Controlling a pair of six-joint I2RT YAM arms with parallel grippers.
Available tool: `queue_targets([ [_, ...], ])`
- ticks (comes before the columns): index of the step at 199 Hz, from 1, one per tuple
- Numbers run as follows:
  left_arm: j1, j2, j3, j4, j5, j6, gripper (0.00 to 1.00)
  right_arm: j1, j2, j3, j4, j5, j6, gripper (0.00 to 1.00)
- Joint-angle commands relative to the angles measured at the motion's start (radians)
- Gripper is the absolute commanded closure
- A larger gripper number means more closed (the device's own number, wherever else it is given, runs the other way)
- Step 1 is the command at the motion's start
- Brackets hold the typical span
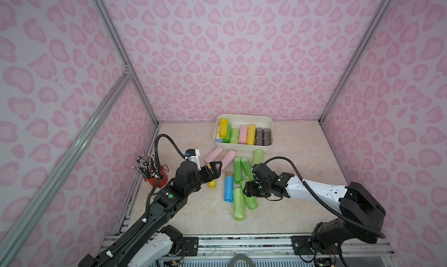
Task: Put the roll of trash bags into the storage box
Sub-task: Pick up the roll of trash bags from the center of the board.
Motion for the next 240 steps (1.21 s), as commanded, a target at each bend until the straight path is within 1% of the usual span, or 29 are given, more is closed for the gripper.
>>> queue_targets([
  [1,0.001,-0.004,-0.003,0.038,-0.002,0.000,0.00,0.003,0.023,0.004,-0.050,0.023,-0.014,0.26],
  [85,0.001,-0.032,-0.021,0.030,-0.022,0.003,0.00,0.027,0.090,0.035,-0.083,0.056,-0.025,0.27],
  [107,0.002,-0.037,-0.023,0.027,-0.024,0.003,0.00,0.029,0.101,0.042,-0.085,0.059,-0.029,0.29],
  [141,0.004,-0.043,-0.030,0.027,-0.029,0.001,0.00,0.032,0.117,0.049,-0.088,0.062,-0.036,0.29],
  [166,0.005,-0.043,-0.034,0.027,-0.026,0.000,0.00,0.031,0.126,0.054,-0.089,0.056,-0.040,0.34],
  [183,0.005,-0.046,-0.035,0.027,-0.029,0.000,0.00,0.031,0.126,0.056,-0.085,0.048,-0.040,0.41],
  [199,0.008,-0.045,-0.036,0.029,-0.030,0.000,0.00,0.032,0.117,0.055,-0.081,0.041,-0.037,0.45],
  [215,0.007,-0.042,-0.038,0.030,-0.029,0.000,0.00,0.032,0.097,0.054,-0.074,0.035,-0.034,0.47],
  [240,0.008,-0.036,-0.044,0.033,-0.034,0.002,0.00,0.032,0.065,0.051,-0.066,0.033,-0.027,0.48],
])
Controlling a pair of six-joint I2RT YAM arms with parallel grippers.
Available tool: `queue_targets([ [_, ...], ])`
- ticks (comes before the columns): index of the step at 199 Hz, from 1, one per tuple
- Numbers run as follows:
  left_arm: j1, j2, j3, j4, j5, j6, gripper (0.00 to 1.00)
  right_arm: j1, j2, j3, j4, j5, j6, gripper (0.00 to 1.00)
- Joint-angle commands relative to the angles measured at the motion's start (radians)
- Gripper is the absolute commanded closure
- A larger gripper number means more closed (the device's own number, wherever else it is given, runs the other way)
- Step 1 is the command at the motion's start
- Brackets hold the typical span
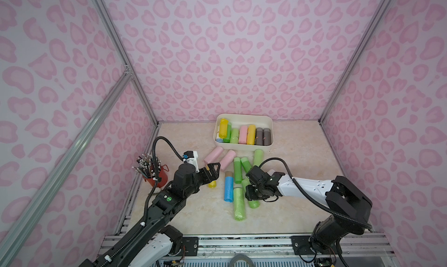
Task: Put the roll of trash bags into the storage box
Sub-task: Pick up the roll of trash bags from the center of the board.
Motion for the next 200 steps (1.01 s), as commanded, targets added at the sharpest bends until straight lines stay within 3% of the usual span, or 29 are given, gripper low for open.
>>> queue_targets([
  [1,0.002,0.006,-0.008,0.033,-0.015,0.003,0.00,0.000,-0.023,-0.003,0.002,-0.008,0.006,0.48],
  [74,0.002,0.015,-0.012,0.040,0.002,0.012,0.00,-0.001,-0.083,0.001,0.009,-0.028,0.044,0.48],
  [200,0.009,0.039,-0.003,-0.001,-0.068,0.077,0.00,-0.049,-0.110,0.055,0.027,-0.097,0.103,0.52],
])
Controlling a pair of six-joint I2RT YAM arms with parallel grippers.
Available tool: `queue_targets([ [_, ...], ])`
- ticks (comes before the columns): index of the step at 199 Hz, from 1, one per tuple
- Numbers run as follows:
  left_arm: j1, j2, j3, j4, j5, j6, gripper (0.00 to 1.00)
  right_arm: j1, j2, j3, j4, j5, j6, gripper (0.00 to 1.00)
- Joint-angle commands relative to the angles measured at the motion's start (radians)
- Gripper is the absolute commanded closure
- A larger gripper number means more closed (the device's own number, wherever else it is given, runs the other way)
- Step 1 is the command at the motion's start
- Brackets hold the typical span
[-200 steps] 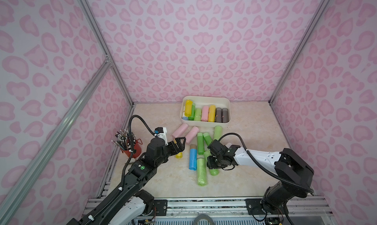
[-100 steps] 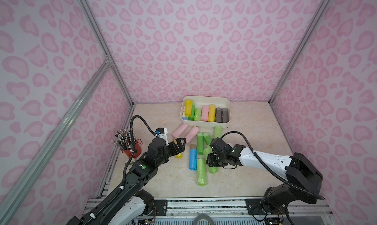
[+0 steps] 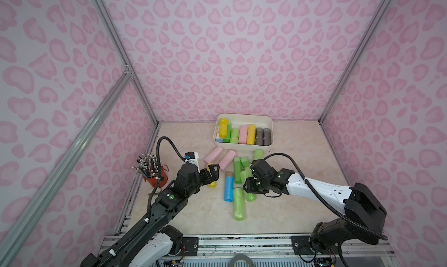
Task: Put the roll of trash bags into the storage box
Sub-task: Pick up the roll of trash bags from the center of the board, then place the roll of trash bags in the storage box.
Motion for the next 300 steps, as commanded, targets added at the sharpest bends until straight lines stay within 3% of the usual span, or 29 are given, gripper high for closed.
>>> queue_targets([
  [1,0.000,0.001,0.016,0.005,-0.023,0.024,0.00,-0.015,0.003,0.012,0.017,-0.029,0.021,0.52],
  [127,-0.001,0.102,0.095,0.036,0.159,0.030,0.00,-0.170,0.087,0.221,-0.007,-0.045,0.032,0.53],
  [176,-0.003,0.139,0.166,-0.010,0.145,0.068,0.00,-0.295,0.197,0.402,-0.064,-0.086,-0.017,0.53],
  [234,-0.001,0.169,0.217,-0.026,0.132,0.076,0.00,-0.445,0.370,0.658,-0.158,-0.025,-0.124,0.54],
  [300,-0.002,0.279,0.267,-0.031,0.148,0.096,0.00,-0.545,0.558,0.825,-0.190,0.041,-0.236,0.54],
])
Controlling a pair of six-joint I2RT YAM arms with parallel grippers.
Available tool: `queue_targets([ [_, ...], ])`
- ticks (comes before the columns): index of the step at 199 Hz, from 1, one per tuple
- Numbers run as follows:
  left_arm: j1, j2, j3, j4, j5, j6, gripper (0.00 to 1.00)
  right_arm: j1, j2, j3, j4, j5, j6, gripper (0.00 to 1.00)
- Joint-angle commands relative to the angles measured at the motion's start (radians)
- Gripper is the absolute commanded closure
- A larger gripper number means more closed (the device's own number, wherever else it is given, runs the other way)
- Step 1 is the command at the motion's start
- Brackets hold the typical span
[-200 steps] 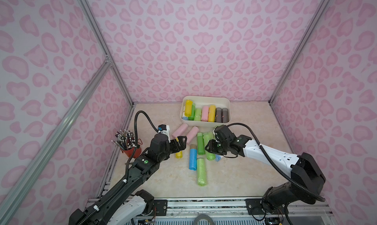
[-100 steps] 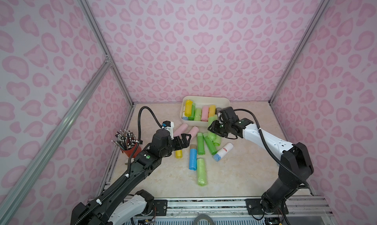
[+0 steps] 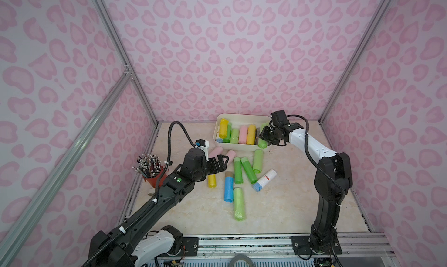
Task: Put the roll of trash bags into the storage box
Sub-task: Place the roll of trash bags in the storage box.
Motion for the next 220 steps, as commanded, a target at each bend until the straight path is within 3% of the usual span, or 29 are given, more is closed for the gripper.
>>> queue_targets([
  [1,0.000,0.038,0.034,-0.004,0.006,0.022,0.00,-0.018,0.052,0.052,-0.021,0.045,-0.081,0.54],
  [85,-0.024,0.140,0.125,-0.004,0.013,0.015,0.00,-0.052,0.285,0.315,-0.114,0.050,-0.158,0.50],
  [110,-0.045,0.163,0.141,-0.009,0.003,0.008,0.00,-0.055,0.333,0.397,-0.163,0.048,-0.168,0.26],
  [150,-0.072,0.179,0.171,-0.025,-0.032,0.002,0.00,-0.057,0.293,0.409,-0.186,0.040,-0.190,0.00],
  [176,-0.085,0.178,0.185,-0.034,-0.057,-0.002,0.00,-0.053,0.219,0.356,-0.185,0.014,-0.201,0.10],
  [220,-0.104,0.174,0.195,-0.060,-0.084,-0.011,0.00,-0.031,-0.015,0.137,-0.155,0.048,-0.220,0.11],
])
